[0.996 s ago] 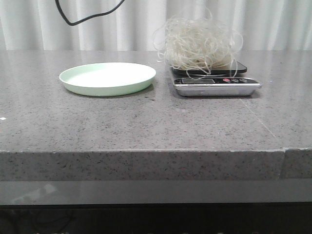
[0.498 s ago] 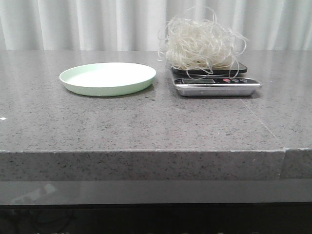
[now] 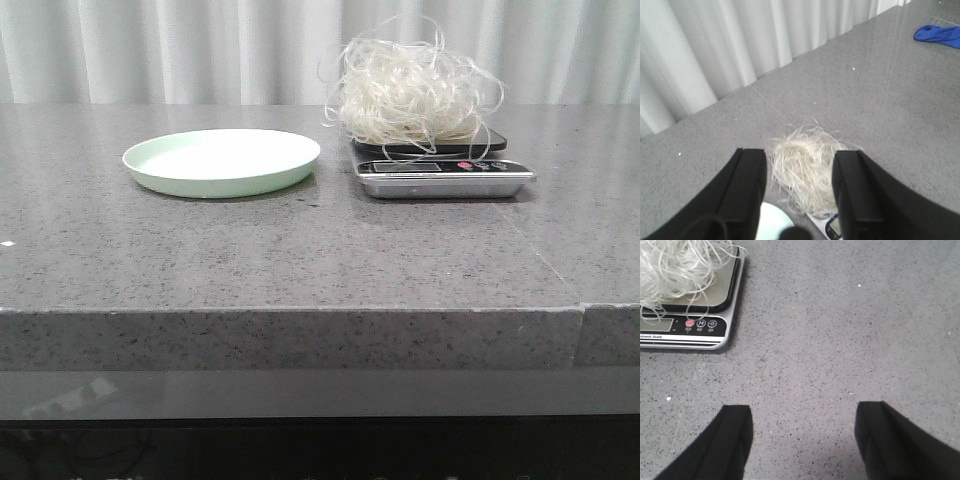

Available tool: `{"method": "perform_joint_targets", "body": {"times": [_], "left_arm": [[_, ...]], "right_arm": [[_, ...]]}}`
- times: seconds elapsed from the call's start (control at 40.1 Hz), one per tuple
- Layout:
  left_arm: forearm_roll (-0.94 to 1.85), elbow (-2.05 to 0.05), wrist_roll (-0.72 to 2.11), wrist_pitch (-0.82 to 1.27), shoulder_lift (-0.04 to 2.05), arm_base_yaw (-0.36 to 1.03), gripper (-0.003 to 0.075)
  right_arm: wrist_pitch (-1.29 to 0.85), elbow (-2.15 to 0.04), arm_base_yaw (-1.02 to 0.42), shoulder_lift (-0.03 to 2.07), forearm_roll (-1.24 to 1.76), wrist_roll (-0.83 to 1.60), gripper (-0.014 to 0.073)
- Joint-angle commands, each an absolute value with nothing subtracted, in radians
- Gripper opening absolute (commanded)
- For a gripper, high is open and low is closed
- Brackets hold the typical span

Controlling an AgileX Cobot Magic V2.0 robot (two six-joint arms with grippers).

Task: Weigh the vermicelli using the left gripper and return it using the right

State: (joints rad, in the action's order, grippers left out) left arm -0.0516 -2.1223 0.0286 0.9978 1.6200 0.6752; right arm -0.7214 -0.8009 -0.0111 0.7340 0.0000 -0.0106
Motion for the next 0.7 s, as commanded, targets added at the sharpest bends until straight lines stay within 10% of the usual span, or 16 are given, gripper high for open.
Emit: {"method": "perform_joint_targets", "body": {"times": [0.0, 0.673], "left_arm": [[-0.049, -1.977, 0.01, 0.841, 1.468, 0.681, 0.0407], [0.0, -0.968, 0.01, 0.532, 0.644, 0.681, 0.0407]], "right_arm": [[-0.651, -0.828, -0.005, 0.74, 0.0, 0.0, 0.0555], [-0.648, -0.828, -0.005, 0.74, 0.0, 0.0, 0.0555]]}}
